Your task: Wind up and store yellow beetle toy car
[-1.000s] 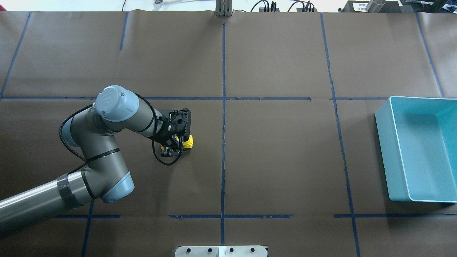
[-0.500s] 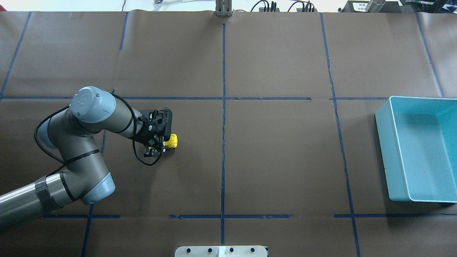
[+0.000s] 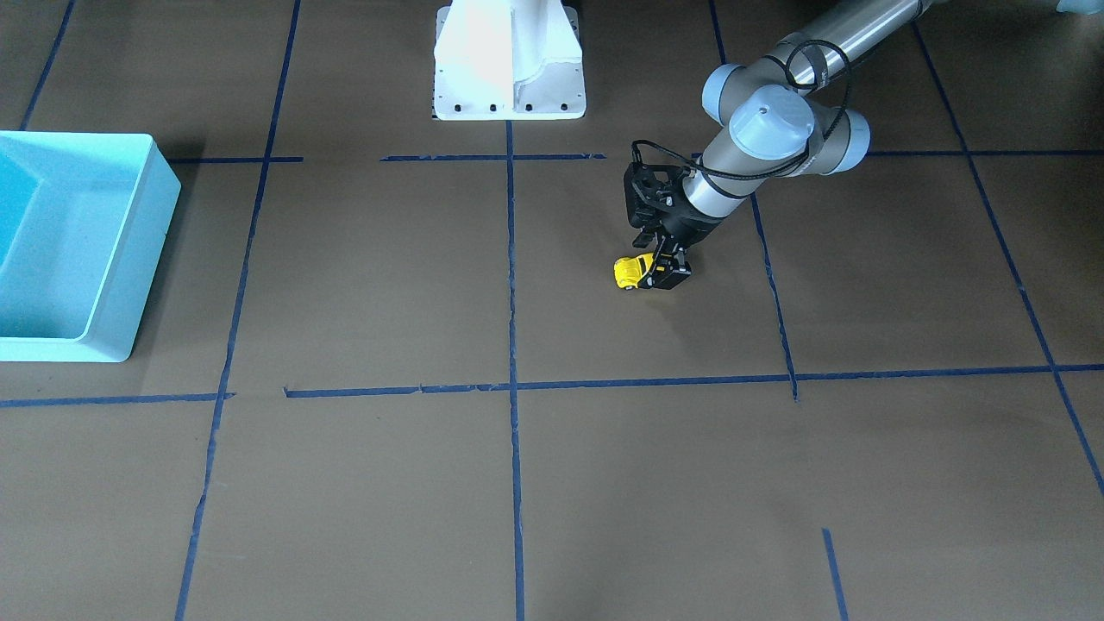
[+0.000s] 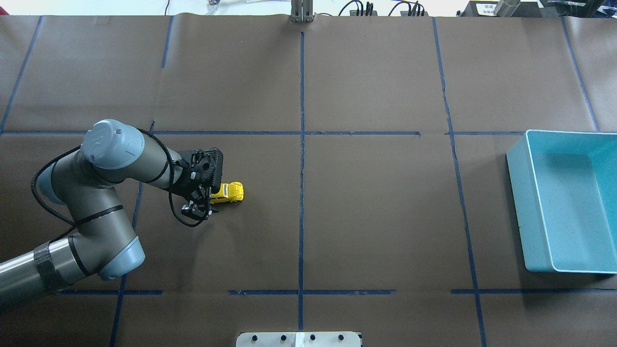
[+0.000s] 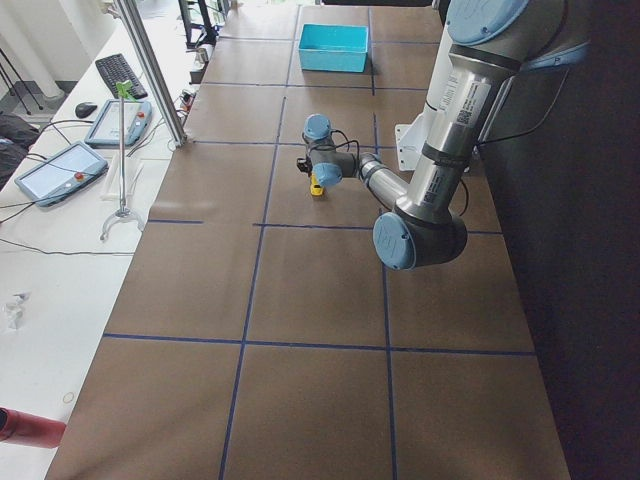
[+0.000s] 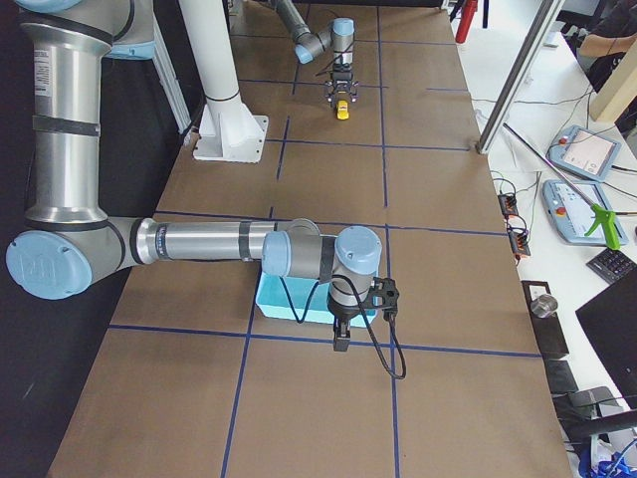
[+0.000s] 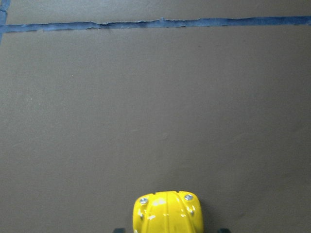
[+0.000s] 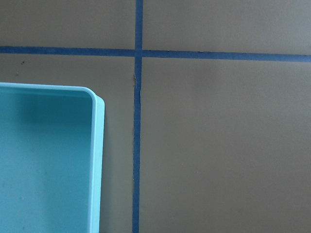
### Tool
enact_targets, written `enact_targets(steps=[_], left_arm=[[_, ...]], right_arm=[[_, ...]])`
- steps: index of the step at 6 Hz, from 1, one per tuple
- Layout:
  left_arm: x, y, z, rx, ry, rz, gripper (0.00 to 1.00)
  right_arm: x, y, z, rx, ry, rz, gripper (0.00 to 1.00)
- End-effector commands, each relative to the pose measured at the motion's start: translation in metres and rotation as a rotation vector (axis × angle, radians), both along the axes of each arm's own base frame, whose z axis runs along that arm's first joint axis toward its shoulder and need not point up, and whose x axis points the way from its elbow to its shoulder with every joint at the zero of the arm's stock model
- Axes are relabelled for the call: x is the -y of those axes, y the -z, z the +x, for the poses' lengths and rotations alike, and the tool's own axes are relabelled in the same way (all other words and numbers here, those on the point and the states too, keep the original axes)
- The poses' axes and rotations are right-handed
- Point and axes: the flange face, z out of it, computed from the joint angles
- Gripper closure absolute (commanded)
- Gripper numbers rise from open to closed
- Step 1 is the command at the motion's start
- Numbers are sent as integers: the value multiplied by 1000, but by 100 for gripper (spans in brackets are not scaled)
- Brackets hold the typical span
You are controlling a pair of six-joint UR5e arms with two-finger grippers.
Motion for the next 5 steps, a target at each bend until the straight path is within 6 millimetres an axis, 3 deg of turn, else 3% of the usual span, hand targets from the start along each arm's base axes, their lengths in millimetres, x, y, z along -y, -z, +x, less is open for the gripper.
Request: enact_targets(steps=[1, 5], left_arm=[[-6, -4, -10, -1, 2, 1, 0], [-6, -3, -13, -1, 4, 1, 0]], right_arm=[[0, 0, 1, 0, -1, 0, 0], [0, 0, 0, 0, 0, 0, 0]])
